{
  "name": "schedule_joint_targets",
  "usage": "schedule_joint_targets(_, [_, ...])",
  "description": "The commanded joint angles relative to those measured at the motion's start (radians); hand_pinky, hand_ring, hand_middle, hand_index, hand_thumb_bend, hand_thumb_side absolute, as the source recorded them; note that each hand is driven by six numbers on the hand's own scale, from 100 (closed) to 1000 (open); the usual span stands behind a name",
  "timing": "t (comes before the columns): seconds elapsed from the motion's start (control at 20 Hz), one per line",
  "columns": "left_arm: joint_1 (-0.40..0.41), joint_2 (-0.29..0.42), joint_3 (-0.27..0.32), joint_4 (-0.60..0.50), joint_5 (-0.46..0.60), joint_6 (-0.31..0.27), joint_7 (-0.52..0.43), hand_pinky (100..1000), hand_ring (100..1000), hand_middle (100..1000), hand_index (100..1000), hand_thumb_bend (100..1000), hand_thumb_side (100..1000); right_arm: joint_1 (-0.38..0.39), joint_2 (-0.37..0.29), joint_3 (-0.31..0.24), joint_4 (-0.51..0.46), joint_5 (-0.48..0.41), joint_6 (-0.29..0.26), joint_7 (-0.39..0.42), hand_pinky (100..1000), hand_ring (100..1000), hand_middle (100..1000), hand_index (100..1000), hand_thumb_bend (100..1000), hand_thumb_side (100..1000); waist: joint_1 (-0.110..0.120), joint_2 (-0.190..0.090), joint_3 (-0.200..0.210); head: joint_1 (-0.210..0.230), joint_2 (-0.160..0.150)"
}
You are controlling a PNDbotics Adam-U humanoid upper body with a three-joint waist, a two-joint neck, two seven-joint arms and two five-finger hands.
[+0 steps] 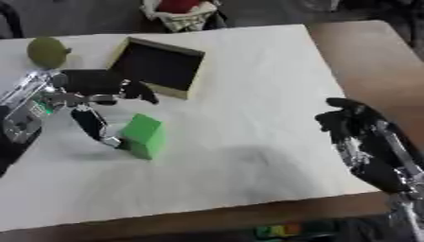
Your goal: Pick up objects on the table and place them in the box.
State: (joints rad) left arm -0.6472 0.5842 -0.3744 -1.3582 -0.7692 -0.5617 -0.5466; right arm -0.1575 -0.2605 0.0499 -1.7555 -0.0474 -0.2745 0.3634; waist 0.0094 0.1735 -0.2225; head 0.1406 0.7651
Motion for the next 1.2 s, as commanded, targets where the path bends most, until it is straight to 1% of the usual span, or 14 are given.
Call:
schedule_joint_targets(0.05, [-0.027, 0.0, 0.001, 0.015, -0.022, -0.085, -0.075, 812, 778, 817, 936, 541, 543, -0.008, -0.014, -0.002, -0.01, -0.006, -0.001, 0.005, 776, 746, 513, 844, 100, 470, -0.003, -0.013, -0.002, 0.004, 0.005])
schedule_joint_targets(0.25, [-0.028, -0.015, -0.001, 0.042, -0.032, -0.088, -0.073, 790, 744, 765, 923, 500, 529, -0.009, -0.013, -0.002, -0.01, -0.007, -0.001, 0.005, 776, 746, 513, 844, 100, 470, -0.002, -0.013, -0.003, 0.004, 0.005])
schedule_joint_targets(0.45, [-0.024, -0.019, 0.001, 0.049, -0.023, -0.082, -0.054, 759, 683, 669, 868, 420, 416, -0.008, -0.013, -0.002, -0.008, -0.006, -0.001, 0.005, 776, 747, 513, 844, 100, 470, -0.002, -0.013, -0.003, 0.004, 0.005])
schedule_joint_targets(0.5, [-0.023, -0.019, 0.001, 0.049, -0.022, -0.08, -0.049, 751, 669, 625, 838, 398, 381, -0.009, -0.013, -0.002, -0.008, -0.006, -0.001, 0.005, 776, 746, 513, 844, 100, 470, -0.001, -0.013, -0.003, 0.004, 0.005])
schedule_joint_targets(0.6, [-0.021, -0.015, 0.005, 0.046, -0.015, -0.076, -0.039, 729, 630, 566, 790, 361, 315, -0.009, -0.013, -0.002, -0.008, -0.006, -0.001, 0.006, 776, 746, 512, 844, 100, 470, -0.002, -0.013, -0.002, 0.003, 0.005])
schedule_joint_targets(0.7, [-0.02, -0.008, 0.012, 0.036, 0.002, -0.069, -0.028, 720, 613, 536, 762, 334, 283, -0.009, -0.013, -0.002, -0.007, -0.006, -0.001, 0.006, 776, 746, 512, 844, 100, 470, -0.002, -0.014, -0.002, 0.002, 0.005])
schedule_joint_targets(0.8, [-0.021, 0.005, 0.022, 0.017, 0.031, -0.061, -0.022, 714, 604, 523, 751, 311, 262, -0.009, -0.014, -0.003, -0.007, -0.006, -0.001, 0.005, 776, 746, 512, 843, 100, 470, -0.002, -0.014, -0.001, 0.0, 0.005])
schedule_joint_targets(0.9, [-0.027, 0.024, 0.032, -0.01, 0.07, -0.051, -0.026, 713, 602, 521, 750, 308, 255, -0.009, -0.014, -0.002, -0.007, -0.006, -0.002, 0.005, 776, 746, 512, 843, 100, 470, -0.002, -0.014, 0.0, 0.0, 0.005])
schedule_joint_targets(0.95, [-0.033, 0.035, 0.038, -0.024, 0.091, -0.044, -0.03, 713, 601, 519, 751, 306, 232, -0.009, -0.015, -0.002, -0.006, -0.006, -0.002, 0.006, 776, 746, 512, 843, 100, 470, -0.002, -0.014, 0.0, -0.001, 0.005])
schedule_joint_targets(1.1, [-0.063, 0.064, 0.061, -0.052, 0.138, -0.016, -0.034, 717, 604, 522, 757, 325, 199, -0.009, -0.015, -0.001, -0.006, -0.006, -0.002, 0.007, 776, 746, 512, 844, 100, 470, -0.003, -0.015, 0.0, -0.001, 0.005])
schedule_joint_targets(1.2, [-0.089, 0.071, 0.078, -0.042, 0.145, 0.006, -0.027, 719, 608, 525, 761, 345, 166, -0.009, -0.014, 0.001, -0.005, -0.007, -0.002, 0.009, 776, 746, 512, 844, 100, 470, -0.003, -0.015, -0.003, 0.0, 0.005])
